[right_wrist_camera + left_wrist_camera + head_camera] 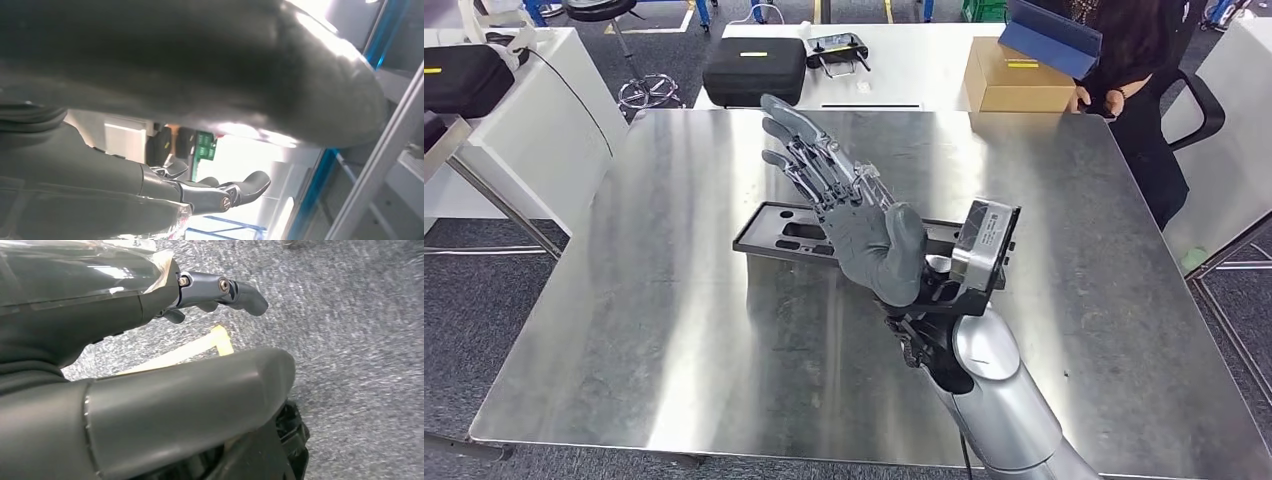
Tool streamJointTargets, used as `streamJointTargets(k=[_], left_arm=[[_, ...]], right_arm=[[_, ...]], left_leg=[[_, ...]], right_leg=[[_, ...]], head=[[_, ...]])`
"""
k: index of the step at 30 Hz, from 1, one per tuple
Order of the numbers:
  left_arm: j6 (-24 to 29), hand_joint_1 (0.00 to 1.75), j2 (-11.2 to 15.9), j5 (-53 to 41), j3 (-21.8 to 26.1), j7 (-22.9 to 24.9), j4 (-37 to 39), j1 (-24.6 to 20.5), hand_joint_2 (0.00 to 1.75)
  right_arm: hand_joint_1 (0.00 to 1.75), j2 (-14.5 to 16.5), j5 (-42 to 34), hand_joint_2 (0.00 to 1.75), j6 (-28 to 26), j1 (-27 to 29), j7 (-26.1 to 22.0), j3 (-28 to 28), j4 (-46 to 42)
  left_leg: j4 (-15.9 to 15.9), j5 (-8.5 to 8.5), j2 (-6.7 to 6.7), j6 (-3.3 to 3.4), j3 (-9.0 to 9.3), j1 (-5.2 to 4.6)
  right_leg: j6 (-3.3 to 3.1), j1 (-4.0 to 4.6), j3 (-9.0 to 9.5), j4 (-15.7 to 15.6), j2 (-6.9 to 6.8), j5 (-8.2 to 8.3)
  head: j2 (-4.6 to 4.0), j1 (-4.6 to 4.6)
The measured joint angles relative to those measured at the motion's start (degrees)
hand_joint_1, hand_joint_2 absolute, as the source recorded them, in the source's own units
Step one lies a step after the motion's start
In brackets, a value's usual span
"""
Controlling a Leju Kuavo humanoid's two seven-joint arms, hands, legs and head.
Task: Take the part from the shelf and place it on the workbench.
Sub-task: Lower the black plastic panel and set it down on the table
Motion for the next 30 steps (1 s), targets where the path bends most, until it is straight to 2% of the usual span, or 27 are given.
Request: streamJointTargets(k=[2, 3, 4, 5, 6, 8, 9, 10, 13, 14, 15, 17, 18, 19, 20, 22, 24, 26, 28, 30], left_arm=[[0.0, 0.00, 0.0, 0.0, 0.1, 0.0, 0.0, 0.1, 0.00], [0.0, 0.00, 0.0, 0.0, 0.1, 0.0, 0.0, 0.2, 0.00], [0.0, 0.00, 0.0, 0.0, 0.1, 0.0, 0.0, 0.2, 0.00], [0.0, 0.00, 0.0, 0.0, 0.2, 0.0, 0.0, 0.3, 0.00], [0.0, 0.00, 0.0, 0.0, 0.2, 0.0, 0.0, 0.3, 0.00], [0.0, 0.00, 0.0, 0.0, 0.2, 0.0, -0.1, 0.2, 0.00], [0.0, 0.00, 0.0, 0.0, 0.2, 0.0, -0.1, 0.2, 0.00], [0.0, 0.00, 0.0, 0.0, 0.2, 0.0, -0.1, 0.2, 0.00], [0.0, 0.00, 0.0, 0.0, 0.2, 0.0, -0.1, 0.2, 0.00], [0.0, 0.00, -0.1, 0.0, 0.2, 0.0, -0.1, 0.2, 0.00], [0.0, 0.00, -0.1, 0.0, 0.2, 0.0, -0.2, 0.2, 0.00], [0.0, 0.00, -0.1, 0.0, 0.2, 0.0, -0.2, 0.2, 0.00], [0.0, 0.00, -0.1, 0.0, 0.2, 0.0, -0.2, 0.2, 0.00], [0.0, 0.00, -0.1, 0.0, 0.3, 0.0, -0.2, 0.2, 0.00], [0.0, 0.00, -0.1, 0.0, 0.3, 0.0, -0.2, 0.2, 0.00], [0.0, 0.00, -0.1, 0.0, 0.3, 0.0, -0.2, 0.2, 0.00], [0.0, 0.00, -0.2, 0.0, 0.3, 0.0, -0.2, 0.2, 0.00], [0.0, 0.00, -0.3, 0.0, 0.4, 0.0, -0.2, 0.2, 0.00], [0.0, 0.00, -0.3, 0.0, 0.4, 0.0, -0.2, 0.2, 0.00], [0.0, 0.00, -0.2, 0.0, 0.4, 0.0, -0.2, 0.2, 0.00]], right_arm=[[0.00, 0.0, 0.0, 0.00, 0.0, 0.1, 0.0, 0.0, -0.1], [0.00, 0.0, 0.0, 0.00, 0.0, 0.2, 0.0, 0.0, -0.1], [0.00, 0.0, 0.0, 0.00, 0.0, 0.3, 0.0, 0.1, -0.1], [0.00, 0.0, 0.0, 0.00, 0.0, 0.4, 0.0, 0.1, -0.1], [0.00, 0.0, 0.0, 0.00, 0.0, 0.4, 0.0, 0.1, -0.1], [0.00, 0.0, 0.0, 0.00, 0.0, 0.3, 0.0, 0.1, -0.1], [0.00, 0.0, 0.0, 0.00, 0.0, 0.3, 0.0, 0.1, -0.1], [0.00, 0.0, 0.0, 0.00, 0.0, 0.3, 0.0, 0.0, -0.2], [0.00, 0.0, 0.0, 0.00, 0.0, 0.3, 0.0, 0.0, -0.4], [0.00, 0.0, 0.0, 0.00, 0.0, 0.3, 0.0, 0.0, -0.4], [0.00, -0.1, 0.0, 0.00, 0.0, 0.2, 0.0, 0.0, -0.5], [0.00, -0.2, 0.0, 0.00, 0.0, 0.3, 0.0, 0.0, -0.5], [0.00, -0.2, 0.0, 0.00, 0.0, 0.5, 0.0, 0.0, -0.5], [0.00, -0.3, 0.0, 0.00, 0.0, 0.6, 0.0, 0.0, -0.5], [0.00, -0.3, 0.0, 0.00, 0.0, 0.6, 0.0, 0.0, -0.5], [0.00, -0.3, 0.0, 0.00, 0.0, 0.6, 0.0, 0.0, -0.5], [0.00, -0.3, 0.0, 0.00, 0.0, 0.5, 0.0, 0.0, -0.5], [0.00, -0.3, 0.0, 0.00, 0.0, 0.5, 0.0, 0.0, -0.6], [0.00, -0.3, 0.0, 0.00, 0.0, 0.4, 0.0, 0.0, -0.6], [0.00, -0.3, 0.0, 0.00, 0.0, 0.3, 0.0, 0.0, -0.7]], left_leg=[[8.0, -3.15, 0.05, -0.20, -4.02, 0.00], [10.8, -3.66, 0.06, -0.22, -5.73, 0.00], [11.7, -2.99, 0.06, -0.17, -6.56, 0.01], [10.2, -1.15, 0.07, -0.08, -6.23, 0.02], [6.7, 1.36, 0.10, 0.03, -4.86, 0.03], [-0.4, 4.50, 0.11, 0.21, -1.51, -0.08], [-2.4, 4.88, 0.09, 0.33, -0.48, -0.21], [-3.1, 4.48, 0.04, 0.50, -0.02, -0.39], [-4.1, 4.12, -0.10, 1.33, 0.37, -0.51], [-4.3, 4.17, -0.11, 1.68, 0.53, -0.45], [-4.5, 4.20, -0.10, 2.02, 0.70, -0.39], [-4.5, 4.09, -0.06, 2.47, 0.80, -0.55], [-4.5, 4.02, -0.06, 2.57, 0.86, -0.67], [-4.5, 3.94, -0.09, 2.69, 0.97, -0.81], [-4.5, 3.84, -0.15, 2.79, 1.15, -0.94], [-4.5, 3.59, -0.33, 2.87, 1.63, -1.16], [-4.5, 3.32, -0.46, 2.67, 1.90, -1.42], [-4.6, 3.21, -0.43, 2.33, 2.01, -1.55], [-4.4, 2.83, -0.29, 1.78, 2.02, -1.50], [-1.5, 0.74, -0.22, 1.11, 0.74, -1.36]], right_leg=[[-0.67, 0.23, 0.29, 0.0, -0.13, -0.32], [-0.85, 0.34, 0.41, 0.0, -0.16, -0.45], [-0.99, 0.40, 0.57, 0.0, -0.14, -0.58], [-1.07, 0.42, 0.80, 0.0, -0.09, -0.73], [-1.05, 0.41, 1.10, 0.0, -0.03, -0.94], [-0.70, 0.57, 1.46, 0.0, 0.06, -1.38], [-0.44, 0.73, 1.49, 0.0, 0.07, -1.51], [-0.18, 0.89, 1.39, 0.0, 0.07, -1.56], [0.65, 1.00, 1.02, 0.3, -0.01, -1.99], [0.72, 1.00, 0.36, 1.6, -0.05, -2.72], [0.62, 1.02, -0.96, 4.2, -0.08, -3.94], [0.26, 1.11, -5.02, 12.3, -0.10, -6.75], [0.28, 1.17, -6.88, 15.6, -0.11, -7.56], [0.47, 1.24, -7.86, 17.0, -0.11, -7.44], [0.77, 1.33, -7.64, 16.0, -0.11, -6.28], [1.04, 1.67, -4.42, 8.3, -0.11, -2.44], [0.47, 2.31, -1.12, 1.7, -0.22, -0.11], [-0.15, 2.71, -0.14, 0.2, -0.32, 0.03], [-0.72, 2.09, 0.13, -0.5, -0.28, 0.16], [-1.47, 1.37, 0.55, -1.2, -0.34, 0.35]], head=[[0.00, -0.06], [0.00, -0.06], [0.00, -0.07], [0.00, -0.06], [0.00, -0.07], [0.00, -0.05], [0.00, -0.06], [0.00, -0.06], [0.00, -0.03], [0.00, 0.01], [0.00, 0.07], [0.00, 0.12], [0.00, 0.13], [0.00, 0.12], [0.00, 0.13], [0.00, 0.14], [0.00, 0.11], [0.00, 0.13], [0.00, 0.16], [0.00, 0.08]])
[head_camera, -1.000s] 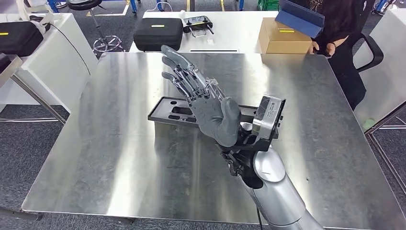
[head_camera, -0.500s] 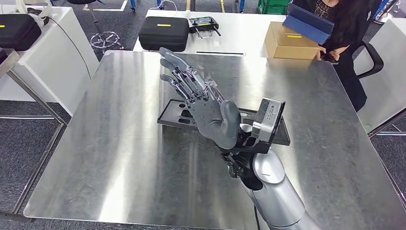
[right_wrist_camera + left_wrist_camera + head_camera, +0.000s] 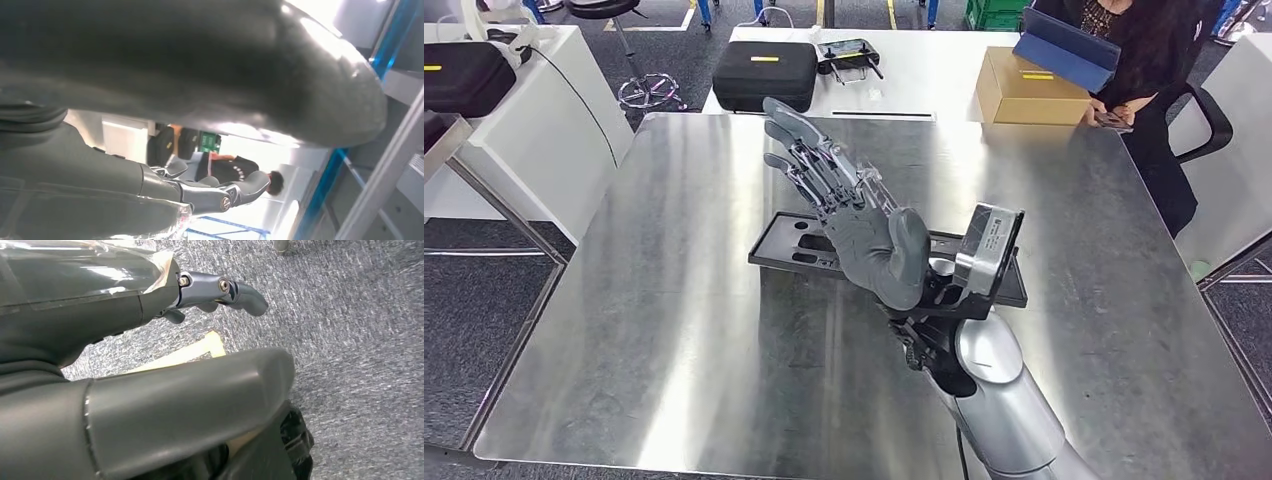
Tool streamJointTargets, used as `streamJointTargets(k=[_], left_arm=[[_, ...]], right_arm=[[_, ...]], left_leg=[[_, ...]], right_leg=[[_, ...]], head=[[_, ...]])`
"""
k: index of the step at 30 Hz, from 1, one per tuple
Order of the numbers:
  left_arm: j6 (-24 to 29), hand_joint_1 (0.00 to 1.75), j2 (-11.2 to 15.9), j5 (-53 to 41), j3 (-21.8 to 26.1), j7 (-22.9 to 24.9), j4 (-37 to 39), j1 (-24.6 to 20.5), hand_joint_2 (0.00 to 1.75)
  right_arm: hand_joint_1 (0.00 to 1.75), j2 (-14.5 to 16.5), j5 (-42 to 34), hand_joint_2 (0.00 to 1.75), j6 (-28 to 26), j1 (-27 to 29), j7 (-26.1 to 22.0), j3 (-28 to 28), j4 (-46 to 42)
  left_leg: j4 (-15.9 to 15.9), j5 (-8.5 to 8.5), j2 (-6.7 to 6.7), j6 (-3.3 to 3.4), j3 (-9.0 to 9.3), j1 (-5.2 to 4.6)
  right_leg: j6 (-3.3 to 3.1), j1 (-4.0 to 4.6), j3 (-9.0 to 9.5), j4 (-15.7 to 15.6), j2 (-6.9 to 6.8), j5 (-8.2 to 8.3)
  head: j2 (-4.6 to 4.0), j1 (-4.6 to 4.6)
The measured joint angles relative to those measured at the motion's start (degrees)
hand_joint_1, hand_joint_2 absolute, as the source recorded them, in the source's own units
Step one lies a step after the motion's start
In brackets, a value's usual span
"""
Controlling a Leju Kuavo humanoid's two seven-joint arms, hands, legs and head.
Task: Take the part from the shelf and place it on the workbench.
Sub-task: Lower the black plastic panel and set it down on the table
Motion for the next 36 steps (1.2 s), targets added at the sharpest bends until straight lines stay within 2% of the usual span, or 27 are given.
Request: streamJointTargets(k=[2, 3, 4, 5, 6, 7, 8, 9, 11, 12, 14, 15, 17, 20, 25, 27, 29, 31, 32, 33, 34, 35, 36], left_arm=[[0.0, 0.00, 0.0, 0.0, 0.0, 0.0, 0.0, 0.0, 0.00], [0.0, 0.00, 0.0, 0.0, 0.0, 0.0, 0.0, 0.1, 0.00], [0.0, 0.00, 0.1, 0.0, 0.0, 0.0, 0.0, 0.1, 0.00], [0.0, 0.00, 0.1, 0.0, 0.0, 0.0, 0.0, 0.1, 0.00], [0.0, 0.00, 0.1, 0.0, 0.0, 0.0, 0.0, 0.1, 0.00], [0.0, 0.00, 0.2, 0.0, 0.0, 0.0, 0.0, 0.1, 0.00], [0.0, 0.00, 0.1, 0.0, 0.0, 0.0, 0.0, 0.1, 0.00], [0.0, 0.00, 0.1, 0.0, 0.0, 0.0, 0.0, 0.0, 0.00], [0.4, 0.00, 0.0, 0.7, 0.2, -0.6, 0.0, 0.0, 0.00], [0.7, 0.00, 0.0, 1.3, 0.4, -1.1, 0.0, 0.1, 0.00], [1.1, 0.00, -0.1, 2.5, 0.9, -2.1, 0.0, 0.4, 0.00], [1.2, 0.00, -0.1, 2.8, 1.1, -2.3, 0.1, 0.6, 0.00], [1.2, 0.00, -0.1, 3.3, 1.5, -2.7, 0.2, 0.7, 0.00], [1.0, 0.00, 0.0, 3.7, 2.1, -3.1, 0.4, 0.8, 0.00], [0.6, 0.00, 0.3, 3.7, 2.6, -3.2, 0.6, 0.8, 0.00], [0.4, 0.00, 0.4, 3.6, 2.6, -3.3, 0.6, 0.8, 0.00], [0.2, 0.00, 0.4, 3.3, 2.6, -3.4, 0.7, 0.7, 0.00], [0.2, 0.00, 0.4, 3.2, 2.6, -3.6, 0.7, 0.7, 0.00], [0.2, 0.00, 0.4, 3.1, 2.6, -3.6, 0.8, 0.7, 0.00], [0.2, 0.00, 0.4, 3.1, 2.6, -3.6, 0.8, 0.7, 0.00], [0.2, 0.00, 0.4, 3.1, 2.6, -3.6, 0.9, 0.7, 0.00], [0.2, 0.00, 0.4, 3.1, 2.6, -3.6, 0.9, 0.7, 0.00], [0.2, 0.00, 0.4, 3.1, 2.6, -3.6, 1.0, 0.7, 0.00]], right_arm=[[0.00, 0.1, 0.0, 0.00, 0.0, 0.0, 0.0, 0.0, 0.0], [0.00, 0.1, 0.0, 0.00, 0.0, 0.0, 0.0, 0.1, 0.0], [0.00, 0.1, 0.0, 0.00, 0.0, 0.1, 0.0, 0.1, 0.0], [0.00, 0.1, 0.0, 0.00, 0.0, 0.1, 0.0, 0.1, 0.0], [0.00, 0.1, 0.0, 0.00, 0.0, 0.1, 0.0, 0.1, 0.0], [0.00, 0.1, 0.0, 0.00, 0.0, 0.1, 0.0, 0.1, 0.0], [0.00, 0.1, 0.0, 0.00, 0.0, 0.1, 0.0, 0.1, 0.0], [0.00, 0.1, 0.1, 0.00, -0.1, 0.2, -0.1, 0.1, 0.0], [0.00, -0.2, 1.7, 0.00, -1.1, 1.8, -1.9, 0.0, -0.5], [0.00, -0.5, 3.0, 0.00, -1.9, 3.5, -3.7, 0.0, -0.9], [0.00, -1.4, 5.4, 0.00, -3.3, 7.4, -7.4, 0.0, -1.7], [0.00, -1.9, 5.9, 0.00, -3.5, 8.8, -8.5, 0.1, -1.9], [0.00, -2.6, 6.3, 0.00, -3.8, 10.6, -9.5, 0.1, -2.0], [0.00, -3.1, 6.3, 0.00, -4.2, 11.9, -9.4, 0.2, -2.2], [0.00, -3.5, 6.1, 0.00, -4.4, 12.8, -8.7, 0.3, -2.5], [0.00, -3.6, 6.1, 0.00, -4.6, 13.1, -8.6, 0.3, -2.7], [0.00, -3.9, 6.1, 0.00, -4.7, 13.5, -8.6, 0.1, -2.9], [0.00, -4.3, 6.1, 0.00, -4.7, 13.8, -8.5, 0.0, -3.0], [0.00, -4.5, 6.1, 0.00, -4.7, 14.1, -8.5, 0.0, -3.0], [0.00, -4.7, 6.1, 0.00, -4.7, 14.3, -8.5, 0.0, -3.0], [0.00, -4.8, 6.1, 0.00, -4.7, 14.5, -8.4, 0.0, -3.0], [0.00, -5.0, 6.1, 0.00, -4.7, 14.6, -8.4, 0.0, -3.1], [0.00, -5.1, 6.1, 0.00, -4.7, 14.7, -8.4, 0.0, -3.1]], left_leg=[[7.2, -3.59, 0.02, -0.67, -3.47, 0.41], [10.6, -4.76, 0.03, -1.02, -5.30, 0.69], [12.6, -4.89, 0.07, -1.35, -6.49, 0.97], [12.5, -3.80, 0.14, -1.67, -6.63, 1.27], [10.0, -1.77, 0.25, -1.98, -5.61, 1.60], [6.1, 0.54, 0.43, -2.32, -3.80, 1.94], [2.4, 2.14, 0.53, -2.67, -1.85, 2.07], [-0.5, 3.08, 0.52, -2.74, -0.39, 2.11], [-2.6, 2.98, 0.25, -2.26, 0.71, 2.00], [-2.8, 2.95, 0.08, -1.87, 0.71, 2.03], [-3.0, 2.87, -0.17, -1.55, 0.79, 2.04], [-3.0, 2.84, -0.23, -1.41, 0.77, 1.90], [-3.0, 2.79, -0.21, -0.99, 0.71, 1.56], [-2.9, 2.71, -0.13, -0.34, 0.68, 1.09], [-2.7, 2.70, -0.10, 0.77, 0.63, 0.37], [-3.0, 3.19, 0.01, 1.47, 0.67, 0.42], [-3.5, 3.82, 0.24, 2.28, 0.63, 0.69], [-3.8, 4.28, 0.40, 2.67, 0.26, 0.77], [-3.8, 4.47, 0.46, 2.65, -0.02, 0.74], [-3.7, 4.69, 0.50, 2.53, -0.31, 0.71], [-3.7, 4.92, 0.53, 2.36, -0.59, 0.70], [-3.7, 5.16, 0.52, 2.13, -0.83, 0.73], [-3.7, 5.39, 0.50, 1.85, -1.02, 0.78]], right_leg=[[-0.38, -0.11, 0.15, -0.1, -0.09, -0.07], [-0.41, -0.14, 0.18, -0.1, -0.11, -0.11], [-0.41, -0.20, 0.22, -0.1, -0.11, -0.14], [-0.40, -0.32, 0.29, 0.0, -0.10, -0.17], [-0.29, -0.51, 0.42, 0.0, -0.07, -0.27], [-0.06, -0.65, 0.54, 0.1, -0.04, -0.43], [0.27, -0.65, 0.56, 0.2, 0.01, -0.63], [0.65, -0.57, 0.43, 0.4, 0.05, -0.82], [1.26, -0.20, 0.39, 0.5, 0.03, -1.10], [1.28, -0.15, 0.50, 0.4, -0.04, -1.21], [1.08, -0.17, 0.97, 0.0, -0.18, -1.30], [0.92, -0.20, 1.16, -0.3, -0.19, -1.16], [1.07, -0.36, 1.48, -0.7, -0.19, -0.81], [1.64, -0.70, 1.54, -1.0, -0.18, -0.54], [3.35, -1.32, 1.61, -1.2, -0.17, -0.23], [3.91, -1.44, 1.48, -1.1, -0.15, -0.19], [3.52, -1.40, 0.23, 1.5, -0.11, -2.12], [2.62, -1.29, -2.69, 8.7, -0.09, -6.04], [2.40, -1.24, -4.18, 12.6, -0.08, -7.73], [2.43, -1.22, -5.06, 15.4, -0.08, -8.69], [2.68, -1.21, -4.91, 16.0, -0.09, -8.73], [3.07, -1.23, -3.55, 14.1, -0.10, -7.90], [3.47, -1.26, -1.07, 10.1, -0.11, -6.54]], head=[[0.00, -0.05], [0.00, -0.07], [0.00, -0.06], [0.00, -0.08], [0.00, -0.07], [0.00, -0.09], [0.00, -0.20], [0.00, -0.28], [0.00, -0.43], [0.00, -0.38], [0.00, -0.25], [0.00, -0.19], [0.00, -0.11], [0.00, -0.11], [0.00, -0.16], [0.00, -0.16], [0.00, -0.07], [0.00, 0.05], [0.00, 0.10], [0.00, 0.09], [0.00, 0.10], [0.00, 0.10], [0.00, 0.11]])
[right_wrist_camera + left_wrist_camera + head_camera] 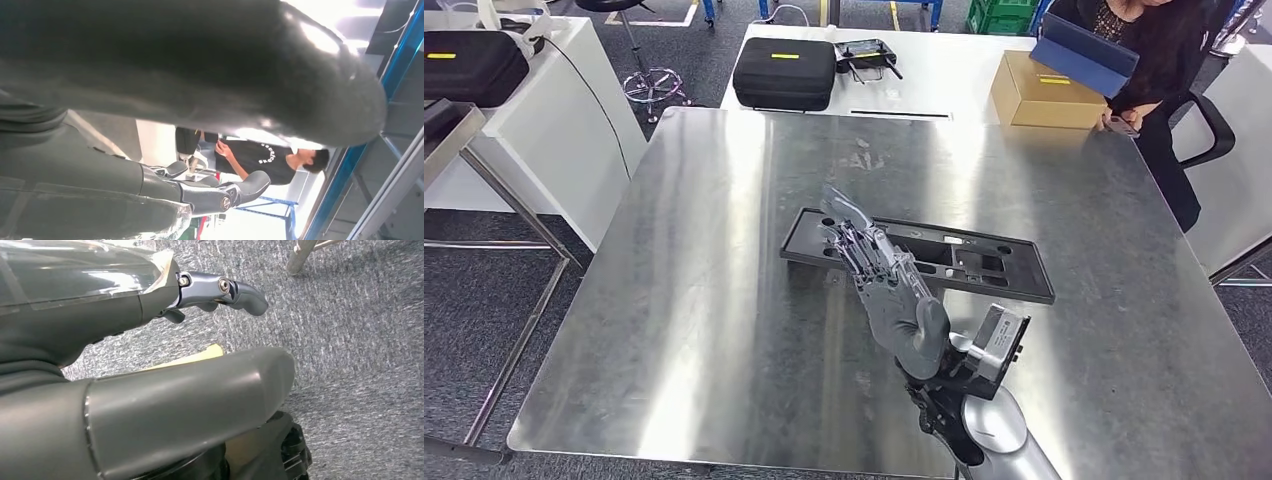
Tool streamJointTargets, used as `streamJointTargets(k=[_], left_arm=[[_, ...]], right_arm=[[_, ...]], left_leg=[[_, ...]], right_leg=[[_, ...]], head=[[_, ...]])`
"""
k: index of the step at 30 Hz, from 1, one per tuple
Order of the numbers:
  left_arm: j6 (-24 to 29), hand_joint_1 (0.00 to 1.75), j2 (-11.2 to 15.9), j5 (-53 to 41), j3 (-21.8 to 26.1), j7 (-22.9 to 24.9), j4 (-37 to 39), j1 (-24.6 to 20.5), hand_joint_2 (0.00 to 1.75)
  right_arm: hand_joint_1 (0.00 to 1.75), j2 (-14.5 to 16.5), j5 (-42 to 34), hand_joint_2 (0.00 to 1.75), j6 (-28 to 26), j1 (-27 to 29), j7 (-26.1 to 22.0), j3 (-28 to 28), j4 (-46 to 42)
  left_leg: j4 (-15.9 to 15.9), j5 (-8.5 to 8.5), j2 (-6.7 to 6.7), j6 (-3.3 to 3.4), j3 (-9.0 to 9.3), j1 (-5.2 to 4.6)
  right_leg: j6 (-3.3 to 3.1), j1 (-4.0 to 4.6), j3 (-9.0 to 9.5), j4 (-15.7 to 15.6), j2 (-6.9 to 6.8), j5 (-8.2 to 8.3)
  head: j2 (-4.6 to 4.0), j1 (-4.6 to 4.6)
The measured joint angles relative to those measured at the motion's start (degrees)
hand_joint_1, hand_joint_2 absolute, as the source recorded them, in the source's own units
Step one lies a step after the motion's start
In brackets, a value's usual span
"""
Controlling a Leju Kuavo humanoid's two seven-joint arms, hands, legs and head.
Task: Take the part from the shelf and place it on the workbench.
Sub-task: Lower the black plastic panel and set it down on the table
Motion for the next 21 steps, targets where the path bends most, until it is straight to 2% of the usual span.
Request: streamJointTargets(k=[2, 3, 5, 6, 7, 8, 9, 11, 12, 13, 14, 15, 17, 18, 19, 21], left_arm=[[0.0, 0.00, 0.0, 0.0, 0.0, 0.0, 0.1, 0.0, 0.00], [0.0, 0.00, 0.0, 0.0, 0.0, -0.1, 0.1, 0.0, 0.00], [-0.1, 0.00, 0.1, 0.0, 0.0, -0.2, 0.1, 0.0, 0.00], [-0.1, 0.00, 0.1, 0.0, 0.0, -0.3, 0.2, 0.0, 0.00], [0.0, 0.00, 0.1, 0.0, 0.0, -0.3, 0.2, 0.0, 0.00], [0.0, 0.00, 0.1, 0.0, 0.0, -0.3, 0.2, 0.1, 0.00], [0.0, 0.00, 0.2, 0.0, 0.0, -0.4, 0.3, 0.1, 0.00], [0.0, 0.00, 0.2, 0.0, 0.0, -0.4, 0.3, 0.1, 0.00], [0.0, 0.00, 0.2, 0.0, 0.0, -0.4, 0.3, 0.1, 0.00], [0.0, 0.00, 0.2, 0.0, 0.0, -0.4, 0.3, 0.1, 0.00], [0.0, 0.00, 0.2, 0.1, 0.0, -0.5, 0.3, 0.1, 0.00], [0.0, 0.00, 0.2, 0.1, 0.0, -0.5, 0.3, 0.1, 0.00], [0.0, 0.00, 0.2, 0.4, 0.0, -0.6, 0.3, -0.1, 0.00], [0.1, 0.00, 0.2, 0.5, 0.0, -0.7, 0.4, -0.2, 0.00], [0.2, 0.00, 0.2, 0.6, 0.0, -0.7, 0.4, -0.2, 0.00], [0.3, 0.00, 0.3, 0.8, 0.0, -0.7, 0.5, -0.2, 0.00]], right_arm=[[0.00, -0.1, 0.0, 0.00, 0.0, 0.0, 0.0, 0.0, -0.1], [0.00, -0.1, 0.0, 0.00, 0.0, 0.0, 0.0, 0.0, -0.1], [0.00, -0.2, 0.0, 0.00, 0.0, 0.0, 0.0, 0.0, -0.2], [0.00, -0.2, 0.0, 0.00, 0.0, 0.0, 0.0, 0.0, -0.2], [0.00, -0.2, 0.0, 0.00, 0.0, 0.0, 0.1, 0.0, -0.2], [0.00, -0.2, 0.0, 0.00, 0.0, 0.0, 0.1, 0.0, -0.3], [0.00, -0.2, 0.0, 0.00, 0.0, 0.0, 0.1, 0.0, -0.3], [0.00, -0.2, 0.0, 0.00, 0.0, 0.0, 0.1, 0.0, -0.3], [0.00, -0.2, 0.0, 0.00, 0.0, 0.0, 0.1, 0.0, -0.3], [0.00, -0.3, 0.0, 0.00, 0.0, 0.0, 0.1, 0.0, -0.3], [0.00, -0.3, -0.1, 0.00, 0.0, 0.0, 0.1, 0.0, -0.3], [0.00, -0.3, -0.1, 0.00, 0.0, 0.0, 0.1, 0.1, -0.3], [0.00, -0.2, -0.1, 0.00, 0.0, 0.0, 0.1, 0.1, -0.3], [0.00, -0.2, -0.1, 0.00, 0.0, -0.1, 0.1, 0.1, -0.3], [0.00, -0.2, -0.1, 0.00, 0.0, -0.2, 0.1, 0.1, -0.3], [0.00, -0.2, -0.1, 0.00, 0.0, -0.3, 0.1, 0.2, -0.4]], left_leg=[[0.0, 0.49, -0.08, -0.73, -0.24, -0.01], [0.1, 0.76, -0.13, -1.15, -0.31, -0.06], [0.0, 1.40, -0.21, -2.01, -0.45, -0.12], [0.0, 1.54, -0.24, -2.37, -0.62, 0.00], [0.4, 0.97, -0.24, -2.69, -0.97, 0.14], [1.7, -0.57, -0.23, -2.95, -1.59, 0.30], [4.1, -2.94, -0.22, -3.16, -2.52, 0.44], [11.4, -8.09, -0.21, -3.50, -4.76, 0.51], [14.5, -9.38, -0.22, -3.63, -5.37, 0.51], [15.9, -9.48, -0.21, -3.69, -5.15, 0.52], [15.3, -8.57, -0.20, -3.71, -3.89, 0.55], [12.5, -7.09, -0.20, -3.69, -1.53, 0.61], [4.7, -5.48, -0.28, -3.53, 3.91, 0.65], [1.8, -5.35, -0.37, -3.31, 5.66, 0.56], [0.4, -5.55, -0.47, -3.03, 6.38, 0.38], [0.0, -5.02, -0.50, -2.10, 5.94, 0.04]], right_leg=[[0.23, 0.21, 4.71, -7.9, 0.09, 2.16], [0.09, 0.44, 5.89, -10.1, 0.20, 2.74], [-0.41, 0.90, 5.59, -10.3, 0.44, 3.29], [-0.84, 0.64, 5.16, -10.4, 0.43, 3.46], [-1.39, 0.45, 4.81, -10.3, 0.39, 3.80], [-2.11, 0.28, 4.41, -10.4, 0.30, 4.28], [-2.80, 0.16, 3.99, -10.4, 0.20, 4.78], [-3.63, 0.56, 2.89, -10.3, 0.02, 5.69], [-3.75, 0.74, 2.30, -10.3, -0.05, 6.12], [-3.73, 0.86, 1.73, -10.2, -0.09, 6.53], [-3.62, 0.92, 1.20, -10.1, -0.12, 6.86], [-3.46, 0.94, 0.71, -9.9, -0.12, 7.15], [-2.97, 1.07, -0.12, -9.3, -0.12, 7.55], [-2.60, 1.20, -0.42, -9.0, -0.12, 7.79], [-2.18, 1.30, -0.63, -8.9, -0.14, 8.09], [-1.23, 1.37, -0.97, -9.1, -0.13, 8.74]], head=[[0.00, -0.01], [0.00, 0.03], [0.00, -0.02], [0.00, 0.00], [0.00, -0.11], [0.00, -0.19], [0.00, -0.33], [0.00, -0.47], [0.00, -0.48], [0.00, -0.47], [0.00, -0.47], [0.00, -0.48], [0.00, -0.50], [0.00, -0.45], [0.00, -0.45], [0.00, -0.36]])
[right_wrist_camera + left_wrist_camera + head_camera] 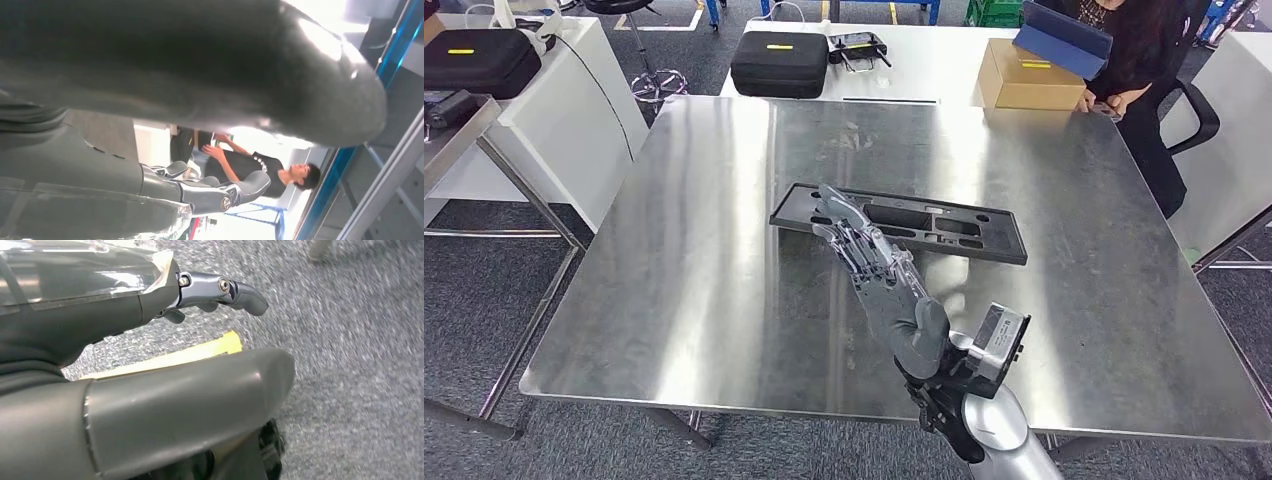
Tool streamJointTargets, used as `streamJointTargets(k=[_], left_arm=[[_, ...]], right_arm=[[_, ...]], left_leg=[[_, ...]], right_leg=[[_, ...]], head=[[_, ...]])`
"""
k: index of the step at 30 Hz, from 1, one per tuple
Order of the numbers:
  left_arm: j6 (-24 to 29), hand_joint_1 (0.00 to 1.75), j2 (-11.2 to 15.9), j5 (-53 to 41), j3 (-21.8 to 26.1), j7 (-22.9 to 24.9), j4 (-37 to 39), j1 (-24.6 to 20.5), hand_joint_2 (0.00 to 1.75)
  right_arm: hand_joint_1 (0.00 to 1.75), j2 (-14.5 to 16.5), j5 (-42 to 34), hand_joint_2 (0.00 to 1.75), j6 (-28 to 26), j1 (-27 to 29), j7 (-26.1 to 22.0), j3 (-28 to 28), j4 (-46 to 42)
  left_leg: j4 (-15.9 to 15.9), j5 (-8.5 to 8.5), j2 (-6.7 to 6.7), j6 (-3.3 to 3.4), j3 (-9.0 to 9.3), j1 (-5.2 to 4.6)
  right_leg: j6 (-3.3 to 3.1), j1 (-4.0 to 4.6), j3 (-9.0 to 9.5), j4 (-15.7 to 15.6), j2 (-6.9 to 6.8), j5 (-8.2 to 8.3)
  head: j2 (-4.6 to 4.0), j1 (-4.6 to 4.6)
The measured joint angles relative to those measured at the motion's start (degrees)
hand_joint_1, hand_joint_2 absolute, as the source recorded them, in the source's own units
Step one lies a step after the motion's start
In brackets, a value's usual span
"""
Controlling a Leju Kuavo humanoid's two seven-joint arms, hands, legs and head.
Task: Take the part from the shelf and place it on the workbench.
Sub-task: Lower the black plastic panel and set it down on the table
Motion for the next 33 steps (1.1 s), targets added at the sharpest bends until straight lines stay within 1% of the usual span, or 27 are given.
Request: streamJointTargets(k=[2, 3, 5, 6, 7, 8, 9, 10, 12, 13, 14, 16, 17, 19, 20, 21, 22, 23, 24, 25, 26, 27, 28, 29, 31, 32, 33], left_arm=[[0.0, 0.00, 0.0, 0.2, 0.0, 0.0, 0.1, 0.0, 0.00], [0.0, 0.00, 0.0, 0.3, 0.1, 0.0, 0.2, -0.1, 0.00], [0.1, 0.00, 0.0, 0.3, 0.1, 0.0, 0.2, -0.1, 0.00], [0.1, 0.00, 0.0, 0.3, 0.1, 0.0, 0.2, -0.1, 0.00], [0.1, 0.00, 0.0, 0.3, 0.1, 0.0, 0.2, -0.1, 0.00], [0.1, 0.00, 0.0, 0.3, 0.1, 0.0, 0.2, -0.1, 0.00], [0.1, 0.00, 0.0, 0.4, 0.1, 0.0, 0.2, -0.1, 0.00], [0.1, 0.00, 0.0, 0.4, 0.1, 0.0, 0.2, -0.1, 0.00], [0.1, 0.00, 0.0, 0.4, 0.1, -0.1, 0.2, -0.1, 0.00], [0.1, 0.00, 0.0, 0.3, 0.1, -0.1, 0.2, -0.1, 0.00], [0.1, 0.00, 0.0, 0.3, 0.1, -0.1, 0.2, -0.1, 0.00], [0.1, 0.00, 0.0, 0.3, 0.1, -0.1, 0.3, 0.1, 0.00], [0.1, 0.00, 0.1, 0.3, 0.1, -0.1, 0.3, 0.1, 0.00], [0.1, 0.00, 0.1, 0.3, 0.1, -0.1, 0.4, 0.3, 0.00], [0.1, 0.00, 0.2, 0.3, 0.1, -0.1, 0.4, 0.3, 0.00], [0.1, 0.00, 0.2, 0.3, 0.1, -0.1, 0.4, 0.3, 0.00], [0.1, 0.00, 0.2, 0.4, 0.1, -0.1, 0.4, 0.3, 0.00], [0.1, 0.00, 0.3, 0.4, 0.1, -0.1, 0.4, 0.3, 0.00], [0.1, 0.00, 0.3, 0.5, 0.1, -0.1, 0.4, 0.3, 0.00], [0.1, 0.00, 0.4, 0.5, 0.1, -0.1, 0.4, 0.3, 0.00], [0.2, 0.00, 0.4, 0.6, 0.1, -0.1, 0.4, 0.2, 0.00], [0.2, 0.00, 0.4, 0.7, 0.1, -0.1, 0.4, 0.1, 0.00], [0.2, 0.00, 0.3, 0.8, 0.1, -0.1, 0.4, 0.0, 0.00], [0.2, 0.00, 0.3, 0.9, 0.1, -0.1, 0.4, -0.1, 0.00], [0.2, 0.00, 0.3, 1.0, 0.2, -0.1, 0.4, 0.0, 0.00], [0.2, 0.00, 0.3, 1.1, 0.3, 0.0, 0.4, 0.0, 0.00], [0.2, 0.00, 0.3, 1.3, 0.4, 0.0, 0.4, 0.0, 0.00]], right_arm=[[0.00, 0.0, 0.0, 0.00, 0.0, -0.1, 0.0, 0.1, 0.0], [0.00, -0.1, 0.0, 0.00, 0.0, -0.1, 0.0, 0.1, 0.0], [0.00, -0.1, -0.1, 0.00, 0.0, -0.2, 0.0, 0.2, 0.0], [0.00, -0.2, -0.1, 0.00, 0.0, -0.2, 0.0, 0.3, 0.0], [0.00, -0.2, -0.1, 0.00, 0.0, -0.2, 0.0, 0.4, 0.0], [0.00, -0.2, -0.1, 0.00, 0.0, -0.2, 0.0, 0.4, 0.0], [0.00, -0.3, -0.1, 0.00, 0.0, -0.2, 0.0, 0.5, 0.0], [0.00, -0.3, -0.1, 0.00, 0.0, -0.3, 0.0, 0.6, 0.0], [0.00, -0.2, -0.1, 0.00, 0.0, -0.5, 0.0, 0.7, 0.0], [0.00, -0.2, -0.1, 0.00, 0.0, -0.6, 0.0, 0.8, 0.0], [0.00, -0.2, -0.1, 0.00, 0.0, -0.7, 0.0, 0.9, 0.0], [0.00, -0.2, -0.1, 0.00, 0.0, -0.7, -0.1, 0.9, 0.0], [0.00, -0.1, -0.1, 0.00, 0.0, -0.8, -0.1, 1.0, 0.1], [0.00, 0.0, 0.0, 0.00, -0.3, -0.8, -0.1, 1.0, 0.1], [0.00, 0.1, 0.0, 0.00, -0.5, -0.8, -0.1, 1.1, 0.1], [0.00, 0.1, 0.1, 0.00, -0.6, -0.7, -0.1, 1.1, 0.1], [0.00, 0.2, 0.2, 0.00, -0.7, -0.7, -0.1, 1.2, 0.1], [0.00, 0.2, 0.2, 0.00, -0.8, -0.6, -0.1, 1.2, 0.1], [0.00, 0.2, 0.3, 0.00, -0.8, -0.6, -0.1, 1.3, 0.1], [0.00, 0.2, 0.3, 0.00, -0.8, -0.6, -0.1, 1.4, 0.2], [0.00, 0.3, 0.3, 0.00, -0.8, -0.6, -0.1, 1.4, 0.1], [0.00, 0.4, 0.3, 0.00, -0.8, -0.6, -0.1, 1.4, 0.1], [0.00, 0.5, 0.3, 0.00, -0.8, -0.7, -0.1, 1.4, 0.1], [0.00, 0.6, 0.3, 0.00, -0.8, -0.7, -0.1, 1.5, 0.1], [0.00, 0.6, 0.4, 0.00, -0.8, -0.7, -0.2, 1.6, 0.2], [0.00, 0.6, 0.4, 0.00, -0.8, -0.7, -0.2, 1.6, 0.2], [0.00, 0.6, 0.4, 0.00, -0.8, -0.8, -0.2, 1.7, 0.3]], left_leg=[[-0.4, 1.16, 0.27, 1.15, -0.77, -0.03], [-0.6, 1.88, 0.42, 1.66, -1.43, 0.04], [-0.6, 3.22, 0.59, 2.16, -3.06, -0.03], [-0.6, 3.89, 0.64, 2.19, -3.97, -0.09], [-0.5, 4.54, 0.69, 2.17, -4.87, -0.14], [-0.5, 5.17, 0.72, 2.12, -5.71, -0.17], [-0.5, 5.79, 0.72, 2.02, -6.47, -0.18], [-0.5, 6.39, 0.69, 1.86, -7.10, -0.18], [-0.5, 7.51, 0.61, 1.32, -7.93, -0.29], [-0.6, 8.10, 0.61, 1.00, -8.11, -0.33], [-0.8, 8.68, 0.62, 0.65, -8.21, -0.35], [-0.9, 9.24, 0.56, -0.02, -8.54, -0.29], [-0.3, 8.13, 0.49, -0.30, -9.00, -0.21], [4.1, 2.91, 0.34, -0.77, -10.51, -0.02], [7.7, -0.13, 0.33, -1.00, -11.38, 0.02], [11.5, -2.16, 0.31, -1.23, -12.07, 0.06], [14.3, -2.82, 0.31, -1.45, -12.25, 0.14], [15.5, -2.20, 0.31, -1.63, -11.68, 0.27], [14.6, -0.72, 0.32, -1.78, -10.03, 0.48], [11.7, 0.69, 0.33, -1.92, -7.40, 0.74], [7.8, 1.08, 0.28, -2.10, -4.42, 0.88], [4.3, 0.93, 0.14, -2.05, -1.96, 0.90], [1.9, 0.40, 0.00, -1.88, -0.54, 0.81], [0.8, -0.08, -0.15, -1.57, -0.15, 0.54], [0.6, 0.63, -0.08, -0.38, -1.01, 0.30], [0.5, 1.17, 0.04, 0.29, -1.55, 0.23], [0.4, 1.83, 0.21, 0.97, -2.22, 0.26]], right_leg=[[0.25, -0.12, -1.03, 1.1, 0.08, -1.21], [0.05, -0.14, -2.11, 3.2, 0.12, -3.08], [-0.45, -0.19, -4.65, 10.5, 0.14, -7.80], [-0.36, -0.20, -5.43, 14.0, 0.14, -9.37], [-0.04, -0.20, -5.42, 16.1, 0.14, -9.90], [0.47, -0.20, -4.33, 16.2, 0.13, -9.36], [0.97, -0.20, -2.17, 14.2, 0.13, -8.19], [1.23, -0.16, 0.92, 10.4, 0.13, -7.04], [0.74, 0.20, 7.23, 1.5, 0.14, -6.63], [0.25, 0.44, 8.93, -1.3, 0.15, -6.93], [-0.25, 0.70, 9.50, -2.7, 0.17, -7.19], [-1.11, 0.44, 8.61, -2.9, 0.10, -6.37], [-1.73, 0.17, 8.11, -2.9, 0.01, -5.79], [-2.75, -0.31, 7.01, -3.0, -0.16, -4.45], [-3.05, -0.25, 6.34, -2.9, -0.19, -3.80], [-3.06, -0.21, 5.63, -2.8, -0.21, -3.18], [-2.97, -0.19, 4.75, -2.6, -0.25, -2.61], [-2.79, -0.20, 3.85, -2.3, -0.27, -2.14], [-2.53, -0.26, 2.93, -1.8, -0.28, -1.78], [-2.25, -0.34, 2.06, -1.2, -0.28, -1.51], [-1.93, -0.31, 1.23, -0.6, -0.27, -1.30], [-1.58, -0.24, 0.56, -0.1, -0.28, -1.08], [-1.17, -0.13, 0.13, 0.3, -0.30, -0.81], [-0.70, -0.06, -0.19, 0.4, -0.34, -0.43], [0.27, -0.14, -0.68, 0.5, -0.30, 0.20], [0.42, -0.18, -1.27, 1.0, -0.22, -0.33], [0.27, -0.18, -2.04, 2.4, -0.14, -1.78]], head=[[0.00, 0.08], [0.00, 0.16], [0.00, 0.34], [0.00, 0.36], [0.00, 0.36], [0.00, 0.37], [0.00, 0.36], [0.00, 0.37], [0.00, 0.29], [0.00, 0.27], [0.00, 0.25], [0.00, 0.26], [0.00, 0.19], [0.00, -0.02], [0.00, -0.10], [0.00, -0.13], [0.00, -0.13], [0.00, -0.13], [0.00, -0.14], [0.00, -0.15], [0.00, -0.18], [0.00, -0.16], [0.00, -0.11], [0.00, -0.09], [0.00, -0.03], [0.00, -0.02], [0.00, 0.15]])
